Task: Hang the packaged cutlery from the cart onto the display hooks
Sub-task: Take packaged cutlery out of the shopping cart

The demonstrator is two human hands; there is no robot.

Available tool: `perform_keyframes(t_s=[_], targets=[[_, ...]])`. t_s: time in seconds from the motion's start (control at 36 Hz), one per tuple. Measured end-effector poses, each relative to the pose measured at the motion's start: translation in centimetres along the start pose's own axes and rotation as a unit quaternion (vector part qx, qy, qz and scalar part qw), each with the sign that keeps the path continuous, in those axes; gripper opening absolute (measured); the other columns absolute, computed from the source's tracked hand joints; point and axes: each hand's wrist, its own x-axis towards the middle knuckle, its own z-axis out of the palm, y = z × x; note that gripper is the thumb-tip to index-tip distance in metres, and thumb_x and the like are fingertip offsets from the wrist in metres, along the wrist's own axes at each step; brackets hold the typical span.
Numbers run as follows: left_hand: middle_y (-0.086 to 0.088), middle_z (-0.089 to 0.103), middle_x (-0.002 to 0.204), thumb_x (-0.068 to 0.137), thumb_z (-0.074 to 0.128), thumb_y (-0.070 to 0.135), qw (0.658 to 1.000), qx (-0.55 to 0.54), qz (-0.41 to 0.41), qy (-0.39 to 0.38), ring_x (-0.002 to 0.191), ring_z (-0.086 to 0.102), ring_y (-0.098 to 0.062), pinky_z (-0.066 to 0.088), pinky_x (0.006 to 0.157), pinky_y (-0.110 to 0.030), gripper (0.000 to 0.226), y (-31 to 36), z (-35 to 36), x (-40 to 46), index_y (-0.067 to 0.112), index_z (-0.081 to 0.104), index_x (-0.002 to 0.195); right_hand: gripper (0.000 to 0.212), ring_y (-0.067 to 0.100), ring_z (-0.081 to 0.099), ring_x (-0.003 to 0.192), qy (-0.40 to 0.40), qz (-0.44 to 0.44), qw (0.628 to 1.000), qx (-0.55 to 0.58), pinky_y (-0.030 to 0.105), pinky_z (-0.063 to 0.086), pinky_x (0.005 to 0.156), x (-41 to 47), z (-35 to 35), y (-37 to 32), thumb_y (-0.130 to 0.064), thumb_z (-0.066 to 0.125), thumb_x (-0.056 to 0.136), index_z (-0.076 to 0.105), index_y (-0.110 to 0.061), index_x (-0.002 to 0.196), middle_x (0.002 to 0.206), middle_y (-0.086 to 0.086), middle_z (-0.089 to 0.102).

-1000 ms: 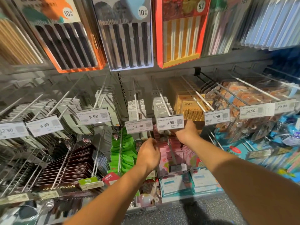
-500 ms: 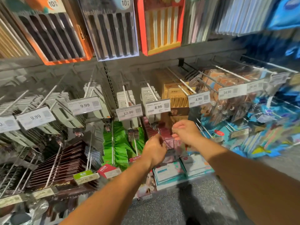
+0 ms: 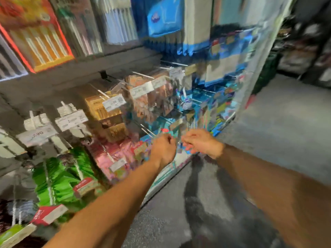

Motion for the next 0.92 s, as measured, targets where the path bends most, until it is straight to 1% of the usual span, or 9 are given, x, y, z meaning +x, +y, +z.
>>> perform_keyframes(t_s=[0.08,0.25,0.36,0.47,0.56,0.64,0.69,0.81,0.92], targets=[[-0.022,0.07,0.093,0.081,0.035,0.053,0.998,-0.054,0.017,-0.029,0.088,0.069,-0.038,0.055,0.081,-0.05,0.043,1.8,6.2,-0.4,0.016,0.057,0.079,0.024,0.003,0.049,0.036,0.042,0.015,0.999,-0.006,0.016,0.036,0.039,-3.9,-5.7,2.9,-0.019,0.054,0.101,0.054,-0.013,0.077,0.065,0.005,0.054],[-0.021,0.071,0.093,0.083,0.039,0.046,0.99,-0.078,0.043,-0.109,0.088,0.069,-0.038,0.055,0.081,-0.05,0.034,9.3,16.2,-7.7,0.017,0.056,0.08,0.039,0.003,0.043,0.028,0.093,0.089,0.991,0.043,0.012,0.029,0.033,-12.5,-15.4,7.9,-0.032,0.041,0.105,0.049,-0.012,0.072,0.037,-0.005,0.048],[-0.024,0.07,0.091,0.076,0.033,0.057,0.983,-0.081,0.058,-0.157,0.083,0.07,-0.041,0.056,0.076,-0.055,0.048,11.5,24.5,-9.8,0.016,0.057,0.081,0.041,0.005,0.045,0.029,0.154,0.101,0.98,0.081,0.012,0.033,0.034,-17.7,-21.5,11.8,-0.032,0.043,0.104,0.053,-0.009,0.072,0.038,-0.004,0.05],[-0.026,0.071,0.096,0.081,0.04,0.048,0.97,-0.053,0.078,-0.222,0.087,0.071,-0.04,0.056,0.077,-0.052,0.054,16.1,29.3,-13.7,0.001,0.062,0.096,0.04,0.01,0.048,0.039,0.216,0.141,0.962,0.09,0.023,0.033,0.048,-22.0,-26.6,15.6,-0.033,0.043,0.104,0.055,-0.012,0.072,0.056,0.002,0.056],[-0.025,0.07,0.1,0.097,0.045,0.033,0.953,-0.02,0.105,-0.283,0.092,0.07,-0.038,0.057,0.082,-0.048,0.04,19.3,32.1,-16.2,-0.001,0.064,0.099,0.039,0.017,0.049,0.048,0.269,0.15,0.946,0.105,0.026,0.033,0.051,-25.1,-29.4,18.1,-0.027,0.043,0.104,0.056,-0.01,0.071,0.063,0.008,0.056],[-0.027,0.07,0.097,0.092,0.047,0.035,0.934,-0.002,0.135,-0.332,0.091,0.069,-0.039,0.056,0.082,-0.047,0.036,21.3,35.3,-17.8,0.005,0.065,0.084,0.04,0.015,0.054,0.042,0.318,0.167,0.928,0.097,0.023,0.038,0.047,-27.8,-32.1,21.1,-0.03,0.048,0.103,0.06,-0.008,0.072,0.062,0.01,0.061],[-0.029,0.069,0.093,0.097,0.051,0.02,0.92,0.026,0.165,-0.354,0.089,0.068,-0.039,0.053,0.08,-0.047,0.028,22.2,38.0,-18.5,0.001,0.065,0.082,0.041,0.018,0.054,0.044,0.341,0.19,0.916,0.093,0.02,0.039,0.044,-29.7,-33.5,22.8,-0.032,0.047,0.103,0.06,-0.007,0.073,0.06,0.01,0.06],[-0.01,0.063,0.073,0.094,0.05,0.022,0.891,0.067,0.193,-0.406,0.076,0.064,-0.031,0.051,0.066,-0.044,0.02,22.4,43.0,-19.1,0.015,0.055,0.076,0.043,0.018,0.055,0.047,0.366,0.245,0.891,0.109,0.024,0.04,0.048,-32.9,-35.6,26.0,-0.035,0.046,0.103,0.061,-0.007,0.073,0.065,0.011,0.061],[-0.006,0.065,0.1,0.101,0.044,0.027,0.837,0.112,0.211,-0.493,0.084,0.065,-0.022,0.053,0.068,-0.033,0.018,22.0,47.0,-20.4,0.019,0.057,0.11,0.037,0.017,0.056,0.059,0.378,0.306,0.866,0.116,0.028,0.048,0.056,-36.1,-36.7,29.0,-0.03,0.045,0.104,0.065,-0.002,0.09,0.075,0.01,0.062]])
